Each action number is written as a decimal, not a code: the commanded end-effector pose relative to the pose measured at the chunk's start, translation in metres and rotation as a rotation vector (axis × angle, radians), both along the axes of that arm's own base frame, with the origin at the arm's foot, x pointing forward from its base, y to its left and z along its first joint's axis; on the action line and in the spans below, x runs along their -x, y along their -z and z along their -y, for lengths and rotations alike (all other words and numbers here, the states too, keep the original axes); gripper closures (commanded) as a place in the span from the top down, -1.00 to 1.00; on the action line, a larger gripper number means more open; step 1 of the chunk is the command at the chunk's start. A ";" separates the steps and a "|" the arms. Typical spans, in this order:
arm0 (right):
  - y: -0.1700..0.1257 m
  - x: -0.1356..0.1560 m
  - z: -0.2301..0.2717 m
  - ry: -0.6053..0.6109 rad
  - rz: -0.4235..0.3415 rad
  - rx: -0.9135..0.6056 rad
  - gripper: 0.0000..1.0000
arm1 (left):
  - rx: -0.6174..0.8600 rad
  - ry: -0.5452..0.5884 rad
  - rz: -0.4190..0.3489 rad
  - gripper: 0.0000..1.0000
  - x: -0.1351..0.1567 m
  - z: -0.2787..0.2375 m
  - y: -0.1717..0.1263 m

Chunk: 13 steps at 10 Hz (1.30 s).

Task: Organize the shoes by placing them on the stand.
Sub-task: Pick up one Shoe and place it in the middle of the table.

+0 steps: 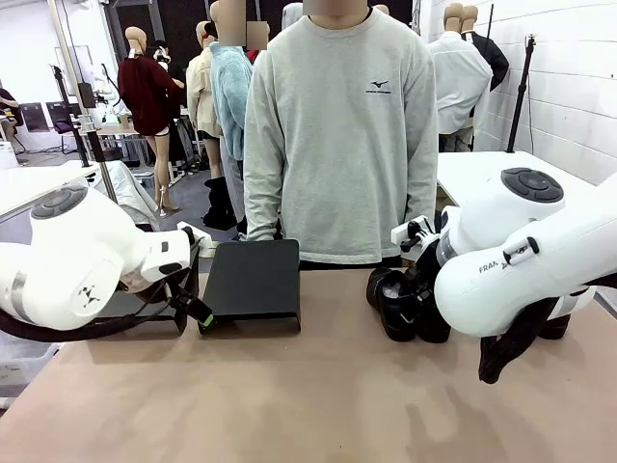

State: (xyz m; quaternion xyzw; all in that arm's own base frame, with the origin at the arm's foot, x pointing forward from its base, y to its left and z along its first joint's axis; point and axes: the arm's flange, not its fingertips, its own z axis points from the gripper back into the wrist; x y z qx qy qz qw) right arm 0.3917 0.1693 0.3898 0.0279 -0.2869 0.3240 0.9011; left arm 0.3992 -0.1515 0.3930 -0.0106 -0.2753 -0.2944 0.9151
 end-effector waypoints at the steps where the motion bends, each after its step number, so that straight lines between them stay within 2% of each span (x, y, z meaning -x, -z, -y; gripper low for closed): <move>1: -0.038 0.015 0.043 -0.038 -0.006 -0.141 1.00 | 0.069 0.013 -0.005 1.00 0.025 -0.031 -0.054; 3: -0.062 0.025 0.089 0.005 -0.025 -0.234 1.00 | 0.148 -0.054 -0.036 1.00 0.034 -0.071 -0.084; 6: -0.094 0.052 0.165 0.054 -0.020 -0.323 1.00 | 0.255 -0.059 -0.062 1.00 0.044 -0.128 -0.114; 8: -0.105 0.067 0.200 0.102 0.013 -0.390 1.00 | 0.283 -0.075 -0.030 1.00 0.058 -0.151 -0.129; 10: -0.102 0.069 0.214 0.110 0.014 -0.419 1.00 | 0.295 -0.087 0.013 1.00 0.068 -0.157 -0.137; 12: -0.095 0.062 0.213 0.064 0.010 -0.457 1.00 | 0.312 -0.096 0.017 1.00 0.064 -0.149 -0.131; 13: -0.129 0.050 0.226 0.136 0.017 -0.402 1.00 | 0.278 -0.108 0.009 1.00 0.063 -0.158 -0.144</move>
